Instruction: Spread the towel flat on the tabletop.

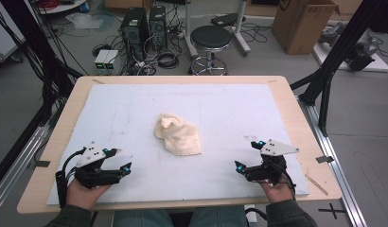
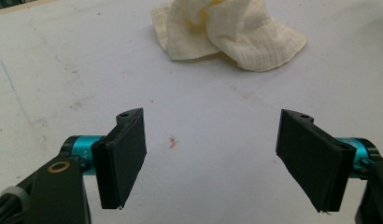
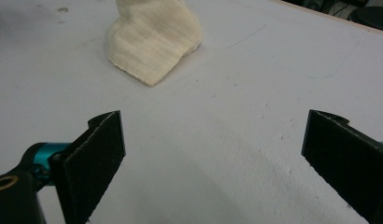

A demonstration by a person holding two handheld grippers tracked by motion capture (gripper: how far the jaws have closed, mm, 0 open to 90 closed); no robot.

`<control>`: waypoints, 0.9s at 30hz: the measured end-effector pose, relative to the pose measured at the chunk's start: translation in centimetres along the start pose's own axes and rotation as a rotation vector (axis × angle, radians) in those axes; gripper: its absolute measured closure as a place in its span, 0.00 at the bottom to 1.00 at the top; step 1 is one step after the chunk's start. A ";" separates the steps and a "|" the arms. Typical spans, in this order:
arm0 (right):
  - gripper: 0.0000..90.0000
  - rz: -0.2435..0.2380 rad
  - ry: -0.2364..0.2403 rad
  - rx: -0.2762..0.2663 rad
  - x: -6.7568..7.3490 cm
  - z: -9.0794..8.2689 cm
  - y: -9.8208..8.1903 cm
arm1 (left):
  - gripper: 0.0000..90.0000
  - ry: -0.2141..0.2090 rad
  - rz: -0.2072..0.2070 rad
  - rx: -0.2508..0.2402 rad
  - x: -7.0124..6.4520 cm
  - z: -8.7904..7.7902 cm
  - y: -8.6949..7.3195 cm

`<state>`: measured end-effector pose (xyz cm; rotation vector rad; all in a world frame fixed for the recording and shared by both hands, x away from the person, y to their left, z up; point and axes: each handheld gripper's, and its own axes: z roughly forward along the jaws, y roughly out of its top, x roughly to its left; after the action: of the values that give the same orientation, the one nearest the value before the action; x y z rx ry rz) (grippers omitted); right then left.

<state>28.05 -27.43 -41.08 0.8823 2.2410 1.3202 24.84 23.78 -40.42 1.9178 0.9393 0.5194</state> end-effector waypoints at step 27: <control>0.06 -0.007 0.005 0.006 0.0 0.1 -0.1 | 0.27 -0.007 -0.001 0.002 0.1 0.4 0.0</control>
<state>28.09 -27.43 -41.26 0.8728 2.2509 1.3150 25.19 23.69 -40.62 1.9195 0.9365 0.5105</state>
